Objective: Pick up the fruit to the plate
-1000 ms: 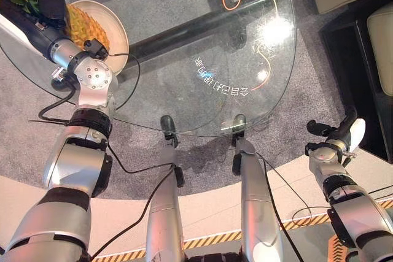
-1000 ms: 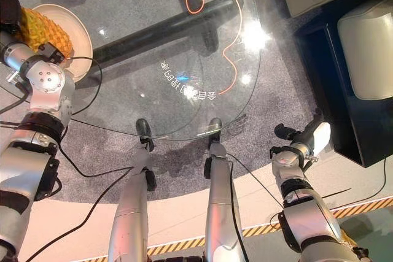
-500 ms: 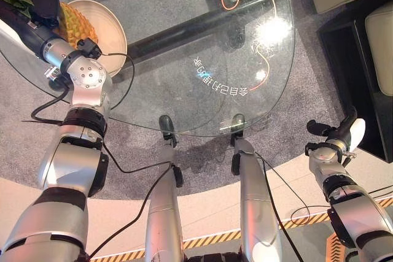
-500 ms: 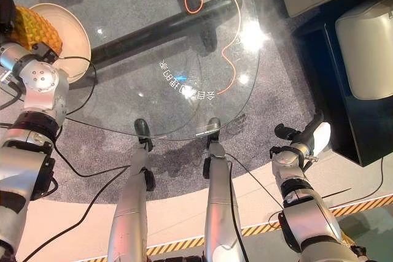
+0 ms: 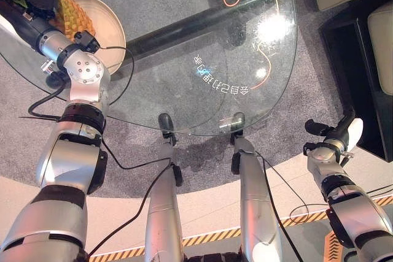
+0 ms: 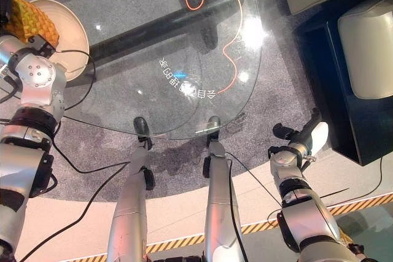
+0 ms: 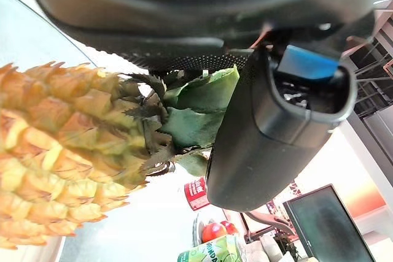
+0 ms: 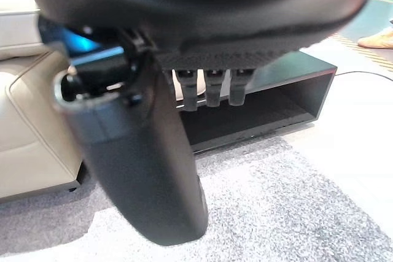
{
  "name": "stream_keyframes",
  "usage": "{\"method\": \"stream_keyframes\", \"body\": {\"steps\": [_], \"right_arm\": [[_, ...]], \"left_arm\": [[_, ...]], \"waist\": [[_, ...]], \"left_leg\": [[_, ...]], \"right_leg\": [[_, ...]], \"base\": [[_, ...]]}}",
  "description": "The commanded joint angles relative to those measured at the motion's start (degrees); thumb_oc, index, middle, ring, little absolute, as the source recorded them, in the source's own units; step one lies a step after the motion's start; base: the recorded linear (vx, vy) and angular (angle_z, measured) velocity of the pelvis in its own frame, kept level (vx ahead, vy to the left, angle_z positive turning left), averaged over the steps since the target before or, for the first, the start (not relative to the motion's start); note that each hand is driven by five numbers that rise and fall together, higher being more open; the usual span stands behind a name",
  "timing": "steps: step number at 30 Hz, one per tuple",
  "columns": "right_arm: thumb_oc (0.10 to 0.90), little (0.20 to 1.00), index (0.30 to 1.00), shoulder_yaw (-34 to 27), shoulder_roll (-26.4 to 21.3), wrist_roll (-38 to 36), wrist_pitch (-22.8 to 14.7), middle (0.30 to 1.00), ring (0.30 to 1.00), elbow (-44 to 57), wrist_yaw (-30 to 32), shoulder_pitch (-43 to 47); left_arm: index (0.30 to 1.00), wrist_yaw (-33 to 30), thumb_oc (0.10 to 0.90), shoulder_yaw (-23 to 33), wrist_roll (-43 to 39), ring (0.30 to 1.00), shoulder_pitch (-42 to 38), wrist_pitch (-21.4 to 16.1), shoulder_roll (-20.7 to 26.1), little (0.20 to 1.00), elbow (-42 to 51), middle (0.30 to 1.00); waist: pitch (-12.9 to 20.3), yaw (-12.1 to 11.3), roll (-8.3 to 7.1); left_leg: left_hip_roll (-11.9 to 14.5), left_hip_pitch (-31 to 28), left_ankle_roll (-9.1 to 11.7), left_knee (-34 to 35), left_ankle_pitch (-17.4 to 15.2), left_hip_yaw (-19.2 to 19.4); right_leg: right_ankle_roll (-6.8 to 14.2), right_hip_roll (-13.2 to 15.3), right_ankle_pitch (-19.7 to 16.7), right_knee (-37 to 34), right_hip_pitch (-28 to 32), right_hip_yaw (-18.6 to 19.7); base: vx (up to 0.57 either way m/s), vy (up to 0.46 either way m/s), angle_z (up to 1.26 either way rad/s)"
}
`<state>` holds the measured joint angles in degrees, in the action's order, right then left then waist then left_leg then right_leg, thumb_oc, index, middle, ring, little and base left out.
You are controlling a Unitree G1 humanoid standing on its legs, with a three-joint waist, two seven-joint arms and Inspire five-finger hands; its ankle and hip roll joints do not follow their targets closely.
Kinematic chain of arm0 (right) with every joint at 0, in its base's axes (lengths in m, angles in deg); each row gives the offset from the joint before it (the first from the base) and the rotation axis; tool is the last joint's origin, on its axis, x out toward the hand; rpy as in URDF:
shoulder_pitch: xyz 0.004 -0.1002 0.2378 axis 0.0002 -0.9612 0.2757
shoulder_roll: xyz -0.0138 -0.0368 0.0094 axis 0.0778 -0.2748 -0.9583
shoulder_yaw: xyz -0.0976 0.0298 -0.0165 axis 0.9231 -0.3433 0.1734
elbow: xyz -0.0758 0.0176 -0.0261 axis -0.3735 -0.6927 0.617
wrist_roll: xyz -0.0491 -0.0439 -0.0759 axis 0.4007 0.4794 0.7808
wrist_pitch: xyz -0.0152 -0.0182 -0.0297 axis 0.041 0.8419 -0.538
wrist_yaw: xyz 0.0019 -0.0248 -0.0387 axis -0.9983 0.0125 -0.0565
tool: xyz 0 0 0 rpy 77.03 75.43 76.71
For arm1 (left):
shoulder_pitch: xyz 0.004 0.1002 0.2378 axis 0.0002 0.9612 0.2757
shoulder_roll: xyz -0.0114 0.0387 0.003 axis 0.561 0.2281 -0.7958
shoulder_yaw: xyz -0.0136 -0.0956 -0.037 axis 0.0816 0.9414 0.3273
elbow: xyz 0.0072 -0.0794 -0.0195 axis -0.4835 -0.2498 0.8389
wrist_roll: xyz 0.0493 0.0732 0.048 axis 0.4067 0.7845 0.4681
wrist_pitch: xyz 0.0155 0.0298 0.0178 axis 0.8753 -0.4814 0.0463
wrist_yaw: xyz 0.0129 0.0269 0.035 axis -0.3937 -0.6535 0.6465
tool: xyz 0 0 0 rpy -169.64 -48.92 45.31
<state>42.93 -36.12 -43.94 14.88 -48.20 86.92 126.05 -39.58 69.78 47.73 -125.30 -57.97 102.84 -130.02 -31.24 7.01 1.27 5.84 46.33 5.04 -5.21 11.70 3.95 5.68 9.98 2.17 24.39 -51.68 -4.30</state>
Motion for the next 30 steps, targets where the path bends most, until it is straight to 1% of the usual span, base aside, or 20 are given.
{"method": "stream_keyframes", "body": {"steps": [1, 4, 7, 12, 14, 17, 19, 21, 22, 23, 24, 25, 27, 28, 29, 30], "right_arm": [[0.800, 0.900, 0.900, -1.6, -1.3, 1.2, -1.0, 0.900, 0.900, -1.1, 4.0, 0.1], [0.800, 0.900, 0.900, -1.5, -1.3, 0.9, -1.2, 0.900, 0.900, -1.0, 4.1, -0.6], [0.800, 0.900, 0.900, -2.0, -1.3, 0.9, -1.4, 0.900, 0.900, -1.0, 4.2, -0.8], [0.800, 0.900, 0.900, -2.3, -1.1, 0.9, -1.7, 0.900, 0.900, -0.9, 4.3, -1.3], [0.800, 0.900, 0.900, -2.5, -0.9, 1.0, -1.5, 0.900, 0.900, -0.8, 4.4, -1.1], [0.800, 0.900, 0.900, -2.7, -0.8, 0.9, -1.6, 0.900, 0.900, -0.7, 4.6, -1.4], [0.800, 0.900, 0.900, -2.9, -0.9, 1.0, -1.4, 0.900, 0.900, -0.5, 4.7, -1.1], [0.800, 0.900, 0.900, -2.9, -0.8, 1.0, -1.3, 0.900, 0.900, -0.4, 4.9, -1.2], [0.800, 0.900, 0.900, -3.0, -0.8, 0.9, -1.3, 0.900, 0.900, -0.4, 5.0, -1.0], [0.800, 0.900, 0.900, -3.1, -0.9, 1.0, -1.3, 0.900, 0.900, -0.4, 5.0, -1.1], [0.800, 0.900, 0.900, -3.2, -0.8, 0.9, -1.3, 0.900, 0.900, -0.4, 5.2, -1.1], [0.800, 0.900, 0.900, -3.5, -0.9, 1.0, -1.4, 0.900, 0.900, -0.5, 5.0, -1.2], [0.800, 0.900, 0.900, -3.6, -0.8, 1.0, -1.7, 0.900, 0.900, -0.5, 5.1, -1.6], [0.800, 0.900, 0.900, -3.8, -0.8, 1.0, -1.5, 0.900, 0.900, -0.5, 5.0, -1.6], [0.800, 0.900, 0.900, -3.9, -0.8, 0.9, -1.4, 0.900, 0.900, -0.3, 5.1, -1.5], [0.800, 0.900, 0.900, -4.0, -0.7, 0.8, -1.4, 0.900, 0.900, -0.2, 5.1, -1.7]], "left_arm": [[0.545, -0.1, 0.385, 2.2, -0.4, 0.545, -3.8, -7.6, 5.7, 0.485, 1.9, 0.545], [0.564, 1.1, 0.407, 2.6, -0.4, 0.564, -2.2, -7.8, 5.5, 0.507, 2.5, 0.564], [0.580, 1.6, 0.427, 2.8, -0.7, 0.580, -0.9, -7.9, 5.1, 0.527, 3.6, 0.580], [0.582, 3.1, 0.429, 3.4, -1.2, 0.582, 1.1, -8.4, 4.8, 0.529, 4.6, 0.582], [0.587, 3.8, 0.435, 3.7, -1.4, 0.587, 1.9, -8.8, 4.5, 0.535, 5.4, 0.587], [0.592, 4.5, 0.440, 4.0, -1.5, 0.592, 3.4, -9.3, 3.9, 0.540, 6.4, 0.592], [0.599, 5.1, 0.449, 4.3, -1.3, 0.599, 4.3, -9.5, 3.4, 0.549, 7.4, 0.599], [0.620, 5.7, 0.473, 4.4, -1.2, 0.620, 5.1, -9.6, 3.2, 0.573, 7.8, 0.620], [0.632, 6.3, 0.487, 4.4, -1.3, 0.632, 5.3, -9.7, 3.2, 0.587, 8.3, 0.632], [0.646, 6.7, 0.504, 4.4, -1.7, 0.646, 5.6, -9.8, 3.1, 0.604, 8.5, 0.646], [0.674, 7.2, 0.536, 4.5, -2.0, 0.674, 5.9, -9.9, 2.9, 0.636, 8.7, 0.674], [0.735, 7.7, 0.608, 4.6, -2.3, 0.735, 6.3, -10.2, 2.8, 0.708, 8.9, 0.735], [0.761, 8.6, 0.638, 4.6, -2.9, 0.761, 7.1, -10.4, 2.6, 0.738, 9.3, 0.761], [0.796, 8.9, 0.679, 4.7, -2.9, 0.796, 7.5, -10.4, 2.3, 0.779, 9.6, 0.796], [0.900, 9.2, 0.800, 4.7, -2.8, 0.900, 7.8, -10.4, 2.0, 0.900, 10.2, 0.900], [0.900, 9.2, 0.800, 4.7, -2.6, 0.900, 8.2, -10.4, 1.8, 0.900, 10.5, 0.900]], "waist": [[1.4, -1.6, -2.03], [1.4, -1.9, -2.06], [1.4, -2.2, -2.00], [1.4, -2.6, -1.89], [1.4, -2.8, -1.83], [1.4, -3.1, -1.78], [1.4, -3.4, -1.76], [1.4, -3.5, -1.76], [1.4, -3.6, -1.79], [1.4, -3.6, -1.77], [1.4, -3.7, -1.74], [1.4, -3.7, -1.68], [1.4, -3.9, -1.66], [1.4, -4.0, -1.69], [1.4, -4.0, -1.72], [1.4, -4.1, -1.73]], "left_leg": [[-1.8, 0.3, -0.1, -8.8, -9.6, 1.6], [-1.8, 0.0, 0.0, -8.9, -10.0, 1.5], [-2.0, 0.3, -0.2, -8.6, -9.6, 1.4], [-1.9, -0.1, -0.1, -8.7, -10.0, 1.3], [-2.0, 0.3, -0.2, -8.4, -9.5, 1.2], [-2.1, -0.1, -0.2, -8.7, -10.0, 1.1], [-2.2, 0.2, -0.3, -8.5, -9.6, 1.0], [-2.1, -0.2, -0.3, -8.4, -10.0, 0.9], [-2.2, 0.3, -0.3, -8.3, -9.5, 0.9], [-2.2, 0.2, -0.3, -8.3, -9.5, 0.9], [-2.2, 0.2, -0.3, -8.2, -9.5, 0.9], [-2.2, 0.2, -0.3, -8.1, -9.5, 0.9], [-2.2, -0.1, -0.3, -8.3, -9.9, 0.9], [-2.3, -0.2, -0.3, -8.2, -9.9, 0.8], [-2.3, 0.2, -0.4, -8.0, -9.4, 0.8], [-2.3, 0.2, -0.5, -7.9, -9.4, 0.8]], "right_leg": [[0.1, -3.2, -3.5, -8.1, 2.9, -1.2], [0.1, -3.2, -3.1, -8.0, 3.3, -1.4], [0.2, -3.0, -3.6, -8.3, 3.1, -1.5], [0.4, -2.9, -3.2, -8.0, 3.4, -1.8], [0.3, -2.8, -3.6, -8.3, 3.2, -2.0], [0.4, -2.8, -3.1, -8.0, 3.6, -2.2], [0.3, -2.7, -3.7, -8.3, 3.4, -2.4], [0.4, -2.7, -3.3, -8.2, 3.7, -2.5], [0.4, -2.6, -3.8, -8.4, 3.4, -2.6], [0.4, -2.6, -3.8, -8.5, 3.4, -2.6], [0.4, -2.6, -3.8, -8.5, 3.5, -2.6], [0.4, -2.6, -3.8, -8.6, 3.4, -2.6], [0.6, -2.5, -3.5, -8.4, 3.8, -2.7], [0.6, -2.5, -3.5, -8.5, 3.9, -2.7], [0.6, -2.5, -4.1, -8.7, 3.5, -2.8], [0.6, -2.5, -4.1, -8.7, 3.5, -2.8]], "base": [[0.00, 0.000, 0.00], [0.00, 0.000, 0.00], [0.00, 0.000, 0.00], [0.00, 0.000, 0.00], [-0.02, -0.009, 0.00], [0.00, 0.000, 0.00], [0.00, 0.000, 0.00], [0.00, 0.000, 0.00], [0.00, 0.000, 0.00], [0.00, 0.000, 0.00], [0.00, 0.000, 0.00], [0.00, 0.000, 0.00], [0.00, 0.000, 0.00], [0.00, 0.000, 0.00], [0.00, 0.000, 0.00], [0.00, 0.000, 0.00]]}}
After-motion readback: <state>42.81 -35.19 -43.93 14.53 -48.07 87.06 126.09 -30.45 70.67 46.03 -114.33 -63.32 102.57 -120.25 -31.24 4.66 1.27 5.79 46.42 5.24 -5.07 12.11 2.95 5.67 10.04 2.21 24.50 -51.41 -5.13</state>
